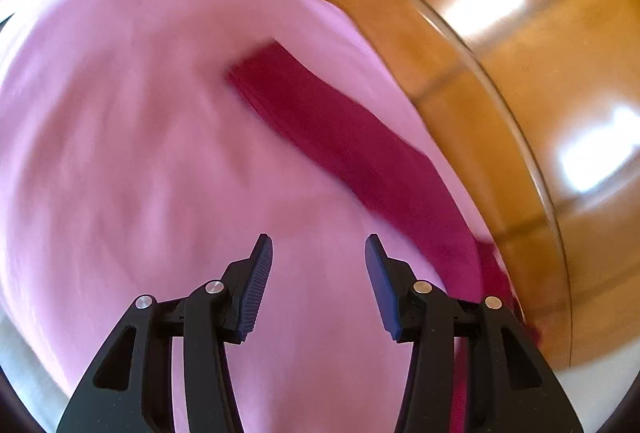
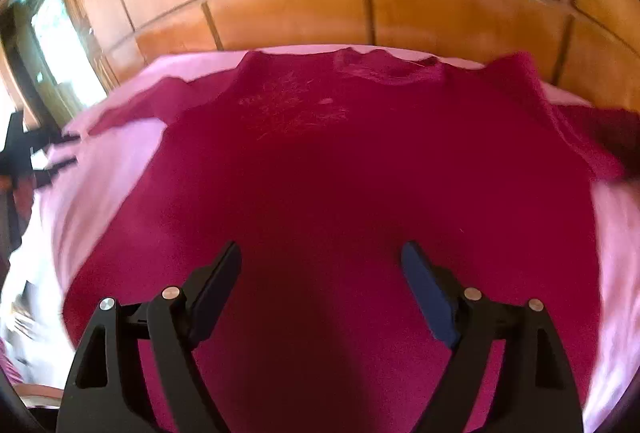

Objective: Fold small clothes

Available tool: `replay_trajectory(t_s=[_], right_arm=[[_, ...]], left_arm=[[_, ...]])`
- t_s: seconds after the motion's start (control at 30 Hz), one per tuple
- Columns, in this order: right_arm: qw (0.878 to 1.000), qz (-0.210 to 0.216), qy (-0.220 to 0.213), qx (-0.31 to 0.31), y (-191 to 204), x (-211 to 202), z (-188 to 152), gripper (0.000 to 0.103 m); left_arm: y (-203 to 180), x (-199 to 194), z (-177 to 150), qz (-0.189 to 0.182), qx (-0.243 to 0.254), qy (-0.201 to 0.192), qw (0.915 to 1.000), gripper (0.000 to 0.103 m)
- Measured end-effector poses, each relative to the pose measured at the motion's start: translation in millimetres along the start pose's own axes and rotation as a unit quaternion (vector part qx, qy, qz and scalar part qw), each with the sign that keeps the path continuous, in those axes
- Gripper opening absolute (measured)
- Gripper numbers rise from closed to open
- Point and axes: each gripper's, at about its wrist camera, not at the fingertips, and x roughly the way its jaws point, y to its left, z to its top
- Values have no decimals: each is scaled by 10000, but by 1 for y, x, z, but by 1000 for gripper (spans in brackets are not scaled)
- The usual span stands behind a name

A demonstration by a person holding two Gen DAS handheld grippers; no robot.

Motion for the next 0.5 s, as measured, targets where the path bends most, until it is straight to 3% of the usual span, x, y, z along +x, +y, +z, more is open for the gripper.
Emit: replay_trajectory(t_s=[0.13,0.33,0.37,0.4,0.43,0.5], right_arm=[[9996,-149,-46,-214,8,10,-4,97],[10000,39,50,-68,4,20,-1,101],[9999,34,58,-77,4,21,-1,101],[9999,40,62,-82,4,21,-1,101],[9999,56,65,-73,3,22,-1,101],[9999,54,68,-78,2,22,-1,101]], left_arm=[[13,29,38,548,-408,-92,9976,47],[11,55,75,718,-460,-196,9962,47],[8,58,79,729,-370,-177,9965,42],[4,61,82,713,-248,-170,9970,12],[2,62,84,685,-107,-122,9975,6],[4,51,87,704,25,-293,9971,6]])
